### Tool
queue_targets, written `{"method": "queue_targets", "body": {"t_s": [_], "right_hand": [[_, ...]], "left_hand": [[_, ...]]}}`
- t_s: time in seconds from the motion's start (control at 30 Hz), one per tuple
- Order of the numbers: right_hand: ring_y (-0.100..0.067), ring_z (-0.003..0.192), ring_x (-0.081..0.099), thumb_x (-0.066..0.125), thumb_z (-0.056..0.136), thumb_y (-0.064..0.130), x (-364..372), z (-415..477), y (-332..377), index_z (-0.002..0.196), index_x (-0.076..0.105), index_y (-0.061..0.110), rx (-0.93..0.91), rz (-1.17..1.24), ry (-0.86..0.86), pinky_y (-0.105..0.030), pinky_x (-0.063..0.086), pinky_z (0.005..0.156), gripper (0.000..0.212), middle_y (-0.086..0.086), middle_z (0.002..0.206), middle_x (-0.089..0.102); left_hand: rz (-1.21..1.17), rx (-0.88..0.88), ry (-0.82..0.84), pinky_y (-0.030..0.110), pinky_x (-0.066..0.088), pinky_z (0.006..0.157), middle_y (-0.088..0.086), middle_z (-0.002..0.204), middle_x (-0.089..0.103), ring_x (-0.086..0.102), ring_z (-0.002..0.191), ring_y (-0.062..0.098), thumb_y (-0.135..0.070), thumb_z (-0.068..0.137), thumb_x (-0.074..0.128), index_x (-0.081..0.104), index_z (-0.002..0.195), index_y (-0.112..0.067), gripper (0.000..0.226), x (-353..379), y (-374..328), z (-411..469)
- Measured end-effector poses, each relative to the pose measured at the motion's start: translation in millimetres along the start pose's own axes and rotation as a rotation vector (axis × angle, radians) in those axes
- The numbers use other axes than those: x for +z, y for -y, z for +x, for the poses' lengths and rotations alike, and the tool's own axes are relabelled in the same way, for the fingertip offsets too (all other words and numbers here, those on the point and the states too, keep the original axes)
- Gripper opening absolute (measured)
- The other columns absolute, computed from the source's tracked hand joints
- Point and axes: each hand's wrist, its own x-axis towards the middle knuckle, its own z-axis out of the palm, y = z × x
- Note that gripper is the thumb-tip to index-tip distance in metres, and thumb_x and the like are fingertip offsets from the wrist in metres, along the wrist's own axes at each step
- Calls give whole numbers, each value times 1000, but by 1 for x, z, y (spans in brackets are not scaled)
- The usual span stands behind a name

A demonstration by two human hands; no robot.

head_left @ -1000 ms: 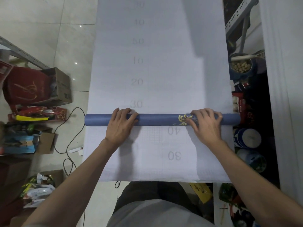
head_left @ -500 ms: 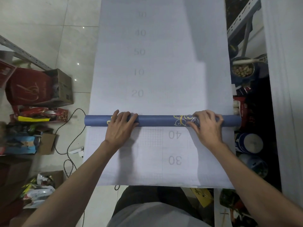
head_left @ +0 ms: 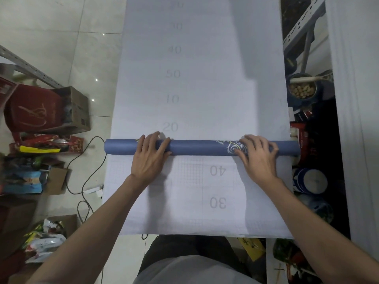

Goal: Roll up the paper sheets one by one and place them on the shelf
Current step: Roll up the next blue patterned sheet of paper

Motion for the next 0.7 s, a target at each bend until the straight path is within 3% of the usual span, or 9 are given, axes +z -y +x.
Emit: {"method": "queue_targets", "body": {"t_s": [0.1, 0.17, 0.3, 0.37, 0.43, 0.5, 0.7], "right_hand": [[-34, 128, 43, 61, 86, 64, 1, 0, 4, 137, 56, 22, 9, -29, 70, -47, 25, 96, 66, -14, 143, 47], [-34, 121, 45, 60, 84, 65, 0, 3, 6, 137, 57, 22, 15, -44, 81, -49, 27, 96, 69, -12, 130, 53], [-24, 115, 43, 63, 84, 59, -3, 8, -1, 118, 61, 22, 45, 41, 15, -44, 23, 95, 50, -3, 109, 65], [-21, 116, 43, 59, 89, 57, -2, 5, -3, 111, 60, 23, 27, 25, 18, -45, 24, 96, 41, 0, 109, 67], [-22, 121, 44, 52, 93, 57, 2, 1, -1, 115, 62, 24, 10, -19, 16, -46, 26, 96, 41, 0, 122, 63], [-27, 125, 43, 58, 90, 59, 6, 0, 1, 122, 63, 25, 17, -17, 4, -45, 24, 96, 47, -4, 135, 55], [-29, 114, 44, 48, 90, 64, 3, 3, 1, 126, 62, 18, 35, -14, 18, -46, 25, 96, 60, -7, 117, 59]], "left_hand": [[64, -44, 71, 57, 37, 109, 27, 130, 53, 54, 115, 43, -60, 94, 57, 52, 142, -9, 70, 2, -2, 2], [56, -56, 72, 54, 40, 105, 21, 119, 57, 57, 102, 40, -56, 96, 56, 54, 139, -9, 64, 2, -2, 6], [1, -70, 46, 48, 38, 104, 11, 99, 63, 59, 86, 34, -49, 102, 44, 59, 125, -13, 46, -3, 2, 9], [-19, -60, 71, 50, 34, 110, 13, 106, 64, 62, 93, 35, -46, 103, 38, 60, 122, -13, 44, -4, 4, 5], [3, -55, 94, 55, 33, 113, 21, 125, 59, 58, 111, 40, -49, 102, 42, 60, 130, -13, 49, -3, 4, 2], [44, -40, 81, 58, 36, 110, 25, 129, 55, 55, 115, 43, -57, 97, 50, 55, 139, -12, 62, -1, 2, 2], [73, -29, 41, 49, 43, 98, 12, 99, 61, 56, 84, 34, -52, 103, 41, 58, 131, -14, 50, -3, 5, 10]]}}
